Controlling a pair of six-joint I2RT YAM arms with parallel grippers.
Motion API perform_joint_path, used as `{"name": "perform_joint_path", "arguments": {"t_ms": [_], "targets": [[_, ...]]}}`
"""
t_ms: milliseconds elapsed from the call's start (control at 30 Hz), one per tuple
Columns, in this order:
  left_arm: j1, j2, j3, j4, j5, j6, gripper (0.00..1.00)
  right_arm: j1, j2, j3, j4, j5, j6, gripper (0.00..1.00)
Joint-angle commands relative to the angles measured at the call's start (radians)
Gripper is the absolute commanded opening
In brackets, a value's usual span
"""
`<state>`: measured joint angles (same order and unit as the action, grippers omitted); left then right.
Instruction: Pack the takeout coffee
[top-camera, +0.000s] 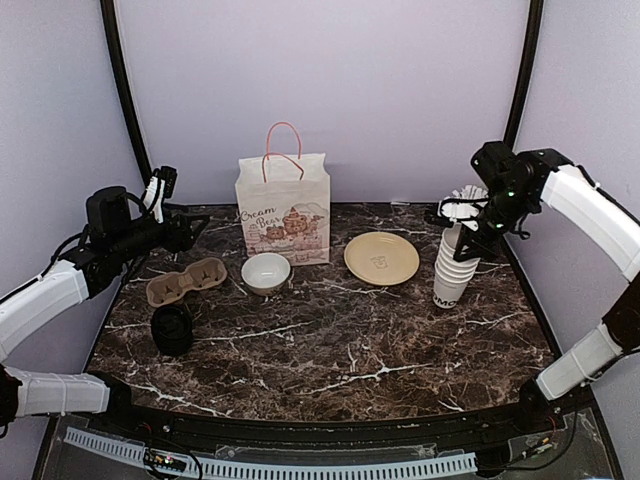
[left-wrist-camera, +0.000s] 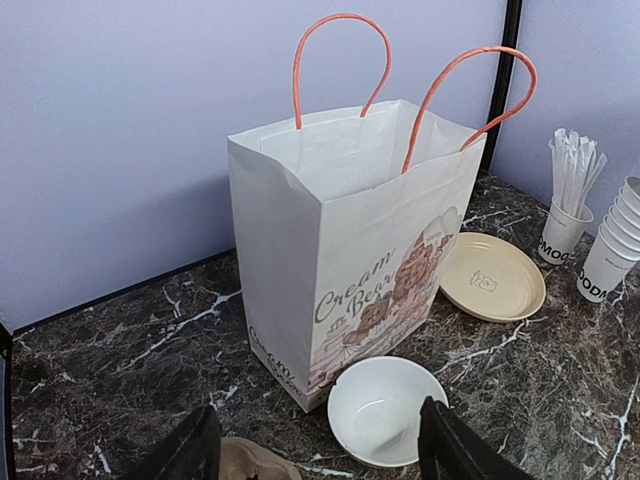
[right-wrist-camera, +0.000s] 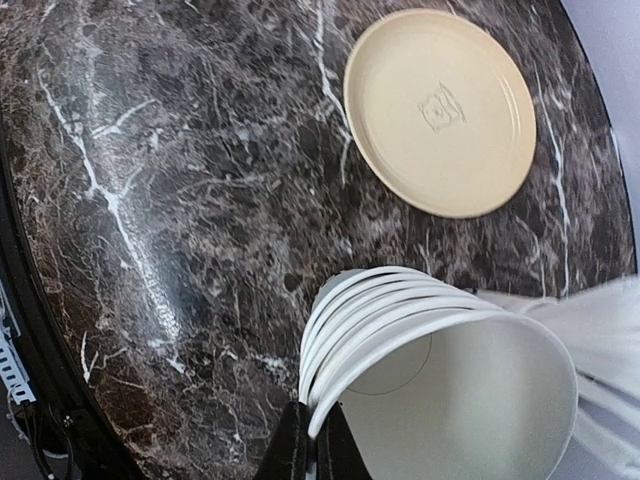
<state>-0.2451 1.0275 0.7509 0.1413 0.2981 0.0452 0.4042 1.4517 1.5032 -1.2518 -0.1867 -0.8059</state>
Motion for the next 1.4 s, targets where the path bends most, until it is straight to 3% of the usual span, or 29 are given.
{"name": "perform_joint_path", "arguments": {"t_ms": [0, 400, 533, 633, 767, 1067, 1367], "targets": [[-0.002, -0.006, 0.006, 0.010, -0.001, 0.010, 0.70, -0.124, -0.075, -0.040, -0.022, -0.027, -0.039, 0.00], [-0.002, -0.014, 0.007, 0.012, 0.015, -0.006, 0.70, -0.437, -0.133, -0.180, 0.028, -0.076, -0.099, 0.00], [-0.002, -0.019, 0.006, 0.015, 0.020, -0.008, 0.70, -0.456, -0.114, -0.170, 0.018, -0.081, -0.100, 0.00], [-0.002, -0.023, 0.006, 0.015, 0.022, -0.009, 0.70, -0.456, -0.106, -0.147, 0.011, -0.086, -0.086, 0.18], [-0.002, -0.030, 0.006, 0.014, 0.019, -0.006, 0.70, -0.456, -0.102, -0.123, -0.006, -0.089, -0.078, 0.25], [-0.002, -0.030, 0.007, 0.015, 0.023, -0.005, 0.70, -0.456, -0.084, -0.083, -0.035, -0.104, -0.052, 0.00], [-0.002, -0.029, 0.006, 0.017, 0.028, -0.011, 0.70, -0.456, -0.119, -0.062, -0.053, -0.053, -0.036, 0.00]]}}
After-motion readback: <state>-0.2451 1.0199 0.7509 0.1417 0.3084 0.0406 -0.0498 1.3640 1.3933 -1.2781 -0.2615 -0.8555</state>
